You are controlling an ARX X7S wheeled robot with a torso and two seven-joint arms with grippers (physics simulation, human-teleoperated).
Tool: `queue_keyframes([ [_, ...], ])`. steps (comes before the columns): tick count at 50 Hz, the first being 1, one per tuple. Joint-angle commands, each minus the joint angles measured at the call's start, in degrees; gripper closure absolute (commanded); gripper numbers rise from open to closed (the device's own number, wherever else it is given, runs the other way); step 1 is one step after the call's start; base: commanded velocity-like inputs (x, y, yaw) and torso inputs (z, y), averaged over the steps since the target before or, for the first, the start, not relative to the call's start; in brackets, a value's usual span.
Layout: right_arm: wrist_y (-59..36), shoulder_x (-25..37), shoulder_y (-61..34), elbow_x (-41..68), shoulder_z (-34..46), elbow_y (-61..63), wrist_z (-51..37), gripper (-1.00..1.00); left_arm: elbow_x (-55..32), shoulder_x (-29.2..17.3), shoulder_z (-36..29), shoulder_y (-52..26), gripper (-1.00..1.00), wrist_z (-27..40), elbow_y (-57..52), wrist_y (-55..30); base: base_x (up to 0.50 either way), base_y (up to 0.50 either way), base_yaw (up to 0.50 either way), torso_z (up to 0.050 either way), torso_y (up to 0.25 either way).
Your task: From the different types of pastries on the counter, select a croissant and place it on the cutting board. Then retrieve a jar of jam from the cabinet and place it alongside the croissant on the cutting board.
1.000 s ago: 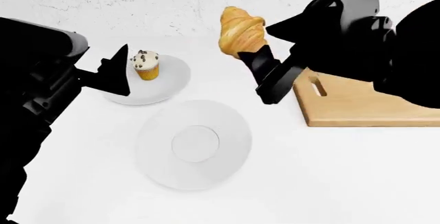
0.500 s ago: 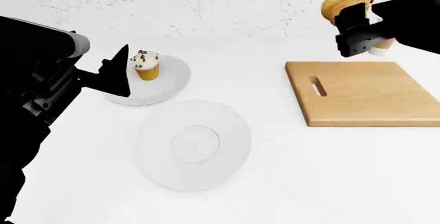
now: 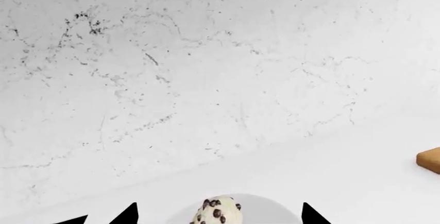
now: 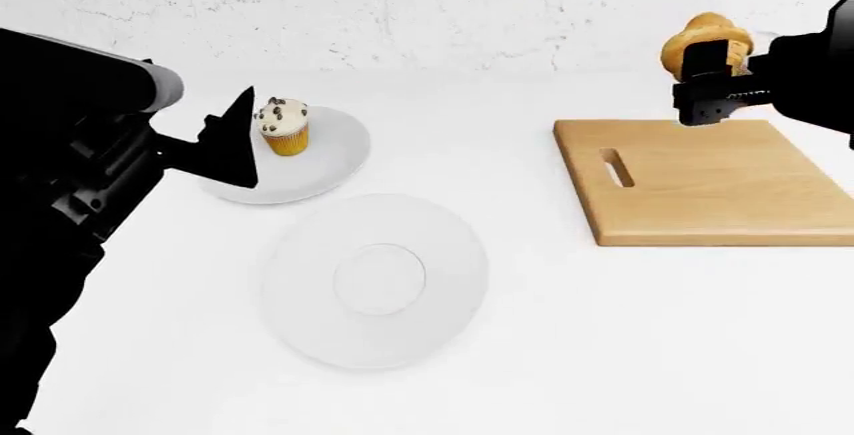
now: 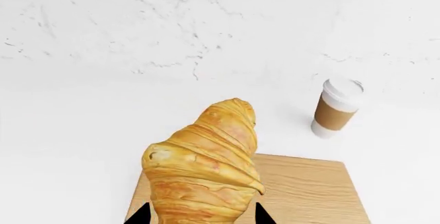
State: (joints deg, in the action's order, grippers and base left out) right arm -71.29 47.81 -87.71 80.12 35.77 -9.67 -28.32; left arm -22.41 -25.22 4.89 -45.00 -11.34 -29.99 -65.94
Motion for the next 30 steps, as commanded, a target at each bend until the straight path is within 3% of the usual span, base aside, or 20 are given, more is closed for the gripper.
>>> queue_keyframes([
  [1, 2.3, 0.2, 2.8, -1.7, 0.4, -2.6, 1.8, 1.00, 0.0, 0.1, -0.6, -0.2, -1.00, 0.4, 0.0, 0.2, 0.00, 0.00, 0.00, 0.000, 0.000],
  [30, 5.9, -2.7, 6.0, -5.1, 3.3, -8.2, 6.6, 1.00, -0.5, -0.2, -0.4, 0.1, -1.00, 0.9, 0.1, 0.0, 0.00, 0.00, 0.00, 0.000, 0.000],
])
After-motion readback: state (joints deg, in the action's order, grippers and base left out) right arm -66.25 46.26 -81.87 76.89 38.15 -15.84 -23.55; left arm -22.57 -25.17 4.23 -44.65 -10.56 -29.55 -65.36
